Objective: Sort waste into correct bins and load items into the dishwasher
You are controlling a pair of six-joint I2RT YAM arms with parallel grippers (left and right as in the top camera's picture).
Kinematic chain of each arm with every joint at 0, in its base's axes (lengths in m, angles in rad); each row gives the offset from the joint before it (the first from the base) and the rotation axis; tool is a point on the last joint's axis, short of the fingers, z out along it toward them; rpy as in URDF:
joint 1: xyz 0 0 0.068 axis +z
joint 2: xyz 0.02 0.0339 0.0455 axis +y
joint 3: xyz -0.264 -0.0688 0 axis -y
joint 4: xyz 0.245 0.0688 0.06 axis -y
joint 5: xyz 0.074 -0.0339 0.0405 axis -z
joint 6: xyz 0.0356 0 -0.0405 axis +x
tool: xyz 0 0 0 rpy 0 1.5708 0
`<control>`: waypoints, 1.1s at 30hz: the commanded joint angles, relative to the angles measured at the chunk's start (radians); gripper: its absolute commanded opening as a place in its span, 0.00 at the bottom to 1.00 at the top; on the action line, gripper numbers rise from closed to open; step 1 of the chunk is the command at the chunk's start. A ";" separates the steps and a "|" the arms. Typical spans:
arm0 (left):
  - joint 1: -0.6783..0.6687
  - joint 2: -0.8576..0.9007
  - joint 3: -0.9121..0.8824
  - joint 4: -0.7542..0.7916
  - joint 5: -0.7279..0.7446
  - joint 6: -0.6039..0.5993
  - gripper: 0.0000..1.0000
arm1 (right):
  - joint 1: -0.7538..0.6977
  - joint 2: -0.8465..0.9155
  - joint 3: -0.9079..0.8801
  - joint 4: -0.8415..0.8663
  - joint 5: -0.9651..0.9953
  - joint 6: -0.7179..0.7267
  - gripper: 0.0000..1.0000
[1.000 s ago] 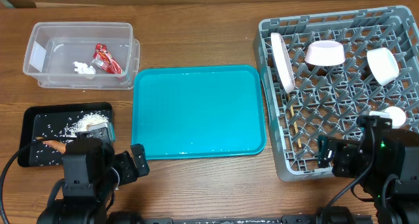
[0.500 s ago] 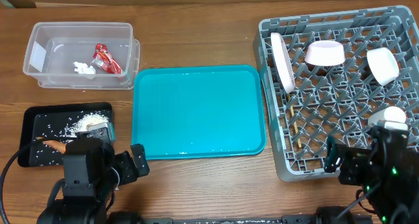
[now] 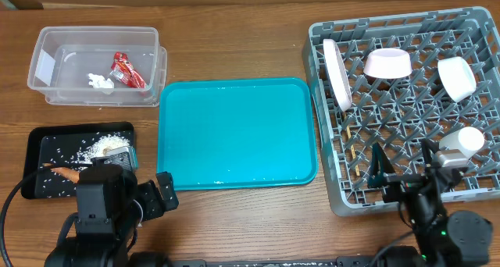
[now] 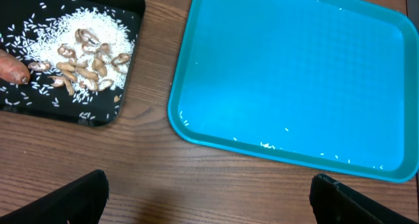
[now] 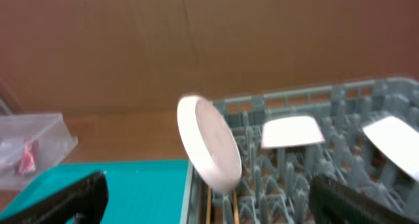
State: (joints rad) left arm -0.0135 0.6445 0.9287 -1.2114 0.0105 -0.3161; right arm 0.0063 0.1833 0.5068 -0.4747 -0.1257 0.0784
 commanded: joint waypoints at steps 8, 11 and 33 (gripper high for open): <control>-0.006 0.002 -0.005 0.000 -0.014 -0.013 1.00 | 0.000 -0.180 -0.435 0.475 -0.017 -0.004 1.00; -0.006 0.002 -0.005 0.000 -0.014 -0.013 1.00 | 0.000 -0.180 -0.497 0.488 -0.034 -0.004 1.00; -0.006 0.002 -0.005 0.000 -0.014 -0.013 1.00 | 0.000 -0.180 -0.498 0.406 -0.034 0.000 1.00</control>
State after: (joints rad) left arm -0.0135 0.6445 0.9279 -1.2118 0.0105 -0.3161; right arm 0.0063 0.0147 0.0185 -0.0765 -0.1535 0.0776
